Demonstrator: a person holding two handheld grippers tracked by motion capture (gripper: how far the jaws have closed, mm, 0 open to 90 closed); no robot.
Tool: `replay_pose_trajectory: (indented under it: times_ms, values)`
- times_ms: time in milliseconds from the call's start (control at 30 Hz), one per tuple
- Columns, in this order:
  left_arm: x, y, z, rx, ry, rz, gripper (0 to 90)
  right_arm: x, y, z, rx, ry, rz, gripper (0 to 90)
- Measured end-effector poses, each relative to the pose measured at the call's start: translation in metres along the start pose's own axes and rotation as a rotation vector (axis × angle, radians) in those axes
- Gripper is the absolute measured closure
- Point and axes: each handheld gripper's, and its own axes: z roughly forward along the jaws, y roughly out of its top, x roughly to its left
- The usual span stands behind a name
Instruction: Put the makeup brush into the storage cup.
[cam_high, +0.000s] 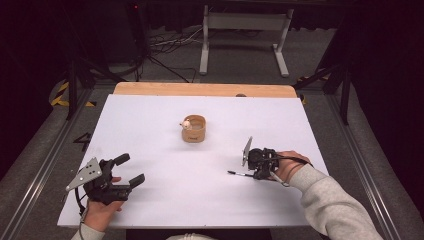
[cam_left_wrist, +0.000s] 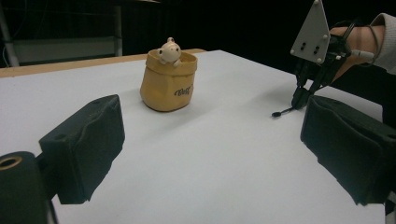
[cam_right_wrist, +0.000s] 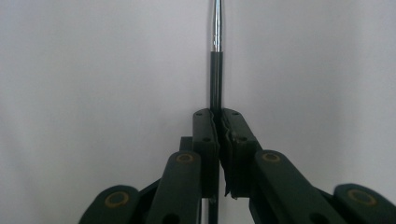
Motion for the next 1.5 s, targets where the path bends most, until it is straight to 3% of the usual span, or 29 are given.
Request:
replay_pose_trajectory:
  times_ms: [233,600,867,967,1000,1033,1100,1267,1500]
  values:
    - [0.0,0.0,0.0,0.001,0.001,0.0,7.2,0.002,0.0,-0.008,-0.016,-0.023,0.002,85.5]
    - [0.0,0.0,0.0,0.001,0.002,0.0,7.2,0.002,0.0,-0.03,-0.143,-0.064,0.006,85.5]
    - [0.0,0.0,0.0,0.001,0.002,-0.001,7.2,0.004,-0.003,-0.047,-0.294,-0.084,0.06,85.5]
    - [0.0,0.0,0.0,0.001,0.002,0.0,7.2,0.003,-0.007,-0.051,-0.375,-0.104,0.067,85.6]
    - [0.0,0.0,0.0,0.001,0.002,0.0,7.2,0.003,-0.007,-0.051,-0.375,-0.104,0.067,85.6]
    - [0.0,0.0,0.0,0.001,0.002,0.0,7.2,0.003,-0.01,-0.055,-0.424,-0.108,0.084,85.5]
    - [0.0,0.0,0.0,0.001,0.002,0.0,7.2,0.003,-0.011,-0.056,-0.445,-0.113,0.093,85.6]
    - [0.0,0.0,0.0,0.002,0.002,0.0,7.2,0.004,-0.019,-0.065,-0.594,-0.135,0.139,85.6]
    - [0.0,0.0,0.0,0.002,0.005,0.001,7.3,0.005,-0.025,-0.067,-0.717,-0.172,0.182,85.6]
